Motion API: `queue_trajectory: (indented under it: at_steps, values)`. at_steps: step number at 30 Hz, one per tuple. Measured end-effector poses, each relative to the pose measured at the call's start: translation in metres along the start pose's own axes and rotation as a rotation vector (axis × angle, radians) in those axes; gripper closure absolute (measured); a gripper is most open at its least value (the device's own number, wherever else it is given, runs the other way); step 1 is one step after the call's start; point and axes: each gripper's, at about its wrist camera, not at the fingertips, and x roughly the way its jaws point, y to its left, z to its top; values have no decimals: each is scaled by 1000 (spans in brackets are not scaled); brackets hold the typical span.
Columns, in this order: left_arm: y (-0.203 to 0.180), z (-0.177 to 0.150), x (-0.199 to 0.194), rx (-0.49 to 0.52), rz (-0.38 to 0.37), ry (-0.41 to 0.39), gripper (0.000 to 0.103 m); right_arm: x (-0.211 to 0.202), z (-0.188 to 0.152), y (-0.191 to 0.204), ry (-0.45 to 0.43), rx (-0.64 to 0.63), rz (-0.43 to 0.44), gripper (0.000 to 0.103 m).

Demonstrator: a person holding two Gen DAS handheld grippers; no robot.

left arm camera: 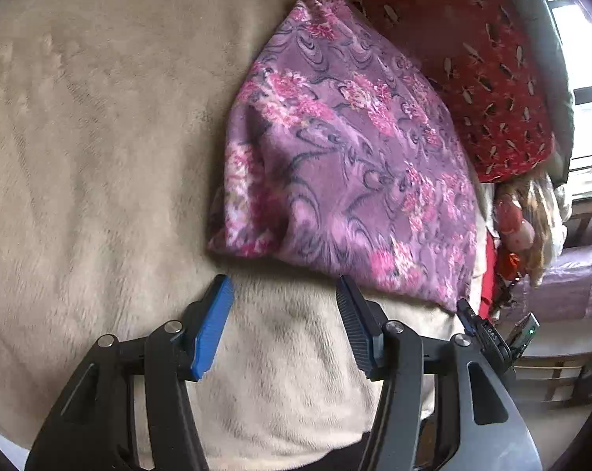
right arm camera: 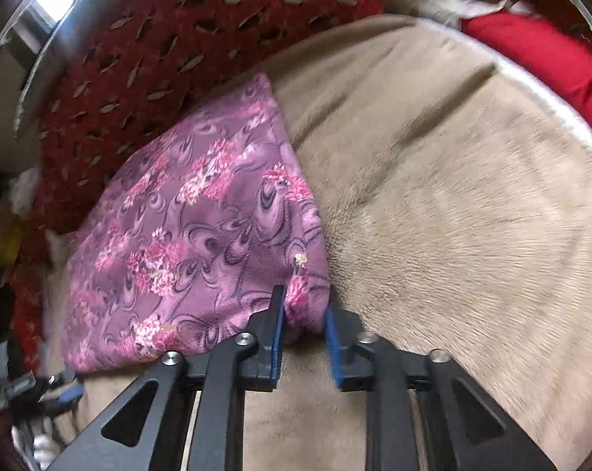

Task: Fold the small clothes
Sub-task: 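Open both grippers and withdraw from the folded purple shirt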

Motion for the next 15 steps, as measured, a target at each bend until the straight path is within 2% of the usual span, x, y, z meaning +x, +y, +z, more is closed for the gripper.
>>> queue_trajectory:
  at_steps: [1, 2, 4, 5, 8, 10, 13, 15]
  values:
    - [3, -2, -2, -6, -6, 7, 49, -12, 0, 9, -42, -12, -34, 80]
    - [7, -4, -3, -12, -12, 13, 49, -26, -9, 12, -83, -28, -24, 79]
    - [12, -5, -3, -29, -31, 21, 49, -38, -14, 27, -106, -57, 10, 60]
    - [14, -4, -2, -38, -38, 26, 49, -39, -15, 32, -92, -72, 22, 58]
    - [20, -2, -1, -69, -57, 45, 49, -29, -22, 53, -28, -122, -7, 55]
    - [17, 1, 4, -70, -53, 60, 49, -24, -34, 51, 29, -149, -65, 39]
    - [12, 1, 5, -42, -31, 62, 49, 6, -45, 56, 158, -171, -194, 32]
    - [8, -1, 6, -18, -7, 58, 49, 16, -55, 51, 235, -175, -237, 26]
